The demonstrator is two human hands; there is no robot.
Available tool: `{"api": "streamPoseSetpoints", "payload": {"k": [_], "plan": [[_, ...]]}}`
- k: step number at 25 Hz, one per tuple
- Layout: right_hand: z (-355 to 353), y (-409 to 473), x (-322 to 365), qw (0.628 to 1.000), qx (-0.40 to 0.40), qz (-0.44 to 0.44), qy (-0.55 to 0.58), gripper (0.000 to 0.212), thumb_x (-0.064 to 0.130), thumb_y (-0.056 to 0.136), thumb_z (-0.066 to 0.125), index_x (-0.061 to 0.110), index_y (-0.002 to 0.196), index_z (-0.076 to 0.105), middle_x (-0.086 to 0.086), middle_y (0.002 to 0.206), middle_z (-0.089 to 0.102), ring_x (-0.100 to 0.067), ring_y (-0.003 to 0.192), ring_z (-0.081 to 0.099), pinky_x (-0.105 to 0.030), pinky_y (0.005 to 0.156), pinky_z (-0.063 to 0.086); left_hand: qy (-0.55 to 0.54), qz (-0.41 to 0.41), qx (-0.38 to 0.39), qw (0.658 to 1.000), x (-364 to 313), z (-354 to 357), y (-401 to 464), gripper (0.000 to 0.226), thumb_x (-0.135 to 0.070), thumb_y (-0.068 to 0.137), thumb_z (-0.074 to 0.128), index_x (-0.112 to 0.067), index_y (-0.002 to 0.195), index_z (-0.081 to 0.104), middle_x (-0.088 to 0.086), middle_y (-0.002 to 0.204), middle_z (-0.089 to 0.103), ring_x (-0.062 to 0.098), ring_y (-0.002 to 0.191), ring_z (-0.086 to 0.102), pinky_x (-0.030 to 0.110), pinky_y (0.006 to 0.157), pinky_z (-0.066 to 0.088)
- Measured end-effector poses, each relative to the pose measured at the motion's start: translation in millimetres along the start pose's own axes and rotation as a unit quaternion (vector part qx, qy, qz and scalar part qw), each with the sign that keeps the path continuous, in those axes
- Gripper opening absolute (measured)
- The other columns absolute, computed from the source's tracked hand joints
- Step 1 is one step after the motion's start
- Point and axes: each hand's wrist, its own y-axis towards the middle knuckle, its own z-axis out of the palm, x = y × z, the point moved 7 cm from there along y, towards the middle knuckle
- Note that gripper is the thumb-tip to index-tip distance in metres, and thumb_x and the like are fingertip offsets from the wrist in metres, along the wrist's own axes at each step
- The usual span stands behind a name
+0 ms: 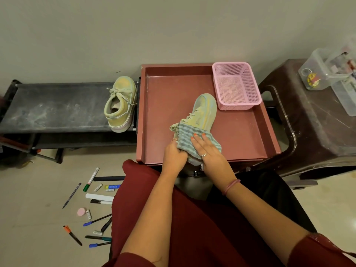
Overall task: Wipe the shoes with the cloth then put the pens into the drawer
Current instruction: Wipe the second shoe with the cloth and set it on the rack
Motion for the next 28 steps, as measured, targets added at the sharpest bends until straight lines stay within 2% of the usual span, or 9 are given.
{"api": "streamPoseSetpoints", "payload": {"k": [3, 8, 11, 16, 19, 21, 23, 25, 28], "plan": [[8.4, 5.9, -15.4, 0.999, 0.022, -0.001, -0.024, 0.086, -0.025, 0.068, 0.052, 0.009, 0.145, 0.031, -0.007, 0.150, 0.035, -0.027, 0.139, 0.030, -0.027, 0.106, 0.030, -0.013, 0.009, 0.005, 1.000, -1.6, -2.2, 2.6, 0.029, 0.003, 0.090, 0.048, -0.008, 0.112, 0.064, 0.003, 0.098, 0.068, 0.016, 0.088, 0.062, 0.021, 0.074, 0.049], [-5.2, 69.0, -65.2, 0.995, 0.047, 0.082, -0.003, 0.078, -0.022, 0.080, 0.037, 0.011, 0.149, 0.021, -0.007, 0.157, 0.019, -0.027, 0.146, 0.010, -0.034, 0.114, 0.021, -0.005, 0.016, 0.001, 1.000, 3.2, -1.9, 5.1, 0.022, -0.017, 0.097, 0.052, -0.005, 0.111, 0.065, -0.007, 0.080, 0.063, 0.005, 0.071, 0.056, 0.017, 0.063, 0.042], [-12.6, 99.7, -98.3, 0.986, 0.036, 0.161, 0.035, 0.073, -0.018, 0.083, 0.036, 0.010, 0.149, 0.018, -0.011, 0.157, 0.014, -0.027, 0.146, 0.010, -0.033, 0.117, 0.016, 0.005, 0.022, 0.006, 1.000, -0.3, 3.6, 5.7, 0.020, -0.019, 0.098, 0.052, -0.006, 0.106, 0.065, -0.007, 0.078, 0.059, 0.009, 0.070, 0.052, 0.024, 0.065, 0.038], [0.1, 62.4, -52.8, 0.977, 0.012, 0.190, 0.090, 0.071, -0.018, 0.085, 0.037, 0.004, 0.149, 0.016, -0.015, 0.158, 0.006, -0.026, 0.146, 0.008, -0.033, 0.119, 0.015, -0.006, 0.006, -0.032, 0.999, 3.4, 2.8, 3.1, 0.022, -0.019, 0.099, 0.049, -0.002, 0.099, 0.063, 0.015, 0.082, 0.064, 0.027, 0.075, 0.054, 0.023, 0.061, 0.031], [3.4, 4.8, -11.2, 0.978, 0.010, 0.164, 0.126, 0.076, -0.021, 0.080, 0.043, 0.006, 0.148, 0.021, -0.012, 0.156, 0.015, -0.026, 0.144, 0.019, -0.029, 0.115, 0.021, -0.056, -0.028, -0.030, 0.998, 9.9, 2.5, 3.2, 0.018, -0.020, 0.100, 0.048, -0.008, 0.098, 0.062, 0.002, 0.082, 0.063, 0.019, 0.078, 0.057, 0.026, 0.067, 0.042], [5.2, -10.6, -4.6, 0.978, 0.026, 0.166, 0.125, 0.079, -0.022, 0.077, 0.044, 0.008, 0.148, 0.022, -0.010, 0.156, 0.017, -0.023, 0.143, 0.021, -0.025, 0.113, 0.020, -0.061, -0.034, -0.024, 0.997, 12.3, 2.2, 4.9, 0.021, -0.018, 0.100, 0.046, -0.009, 0.110, 0.063, 0.003, 0.099, 0.068, 0.017, 0.092, 0.062, 0.029, 0.078, 0.049], [5.7, -0.6, -9.3, 0.977, 0.042, 0.166, 0.130, 0.075, -0.021, 0.080, 0.042, 0.005, 0.147, 0.022, -0.014, 0.156, 0.016, -0.026, 0.144, 0.019, -0.030, 0.116, 0.019, -0.048, -0.028, -0.017, 0.998, 12.4, 2.6, 7.3, 0.023, -0.018, 0.100, 0.046, -0.007, 0.112, 0.063, 0.005, 0.101, 0.068, 0.018, 0.092, 0.062, 0.032, 0.080, 0.049], [6.0, 21.4, -18.2, 0.976, 0.044, 0.171, 0.126, 0.068, -0.019, 0.085, 0.037, 0.001, 0.147, 0.019, -0.018, 0.156, 0.010, -0.028, 0.146, 0.012, -0.037, 0.119, 0.017, -0.032, -0.019, -0.010, 0.999, 9.2, 2.6, 8.6, 0.018, -0.018, 0.100, 0.048, -0.007, 0.099, 0.062, 0.003, 0.086, 0.064, 0.018, 0.080, 0.057, 0.032, 0.072, 0.045], [1.3, 58.3, -37.8, 0.974, 0.025, 0.208, 0.088, 0.065, -0.016, 0.089, 0.030, 0.001, 0.149, 0.014, -0.016, 0.158, 0.001, -0.026, 0.147, 0.002, -0.028, 0.119, 0.006, -0.011, -0.014, -0.007, 1.000, 3.2, 1.2, 9.7, 0.026, -0.015, 0.099, 0.049, -0.018, 0.074, 0.050, -0.008, 0.064, 0.047, 0.009, 0.061, 0.044, 0.021, 0.055, 0.034]]}}
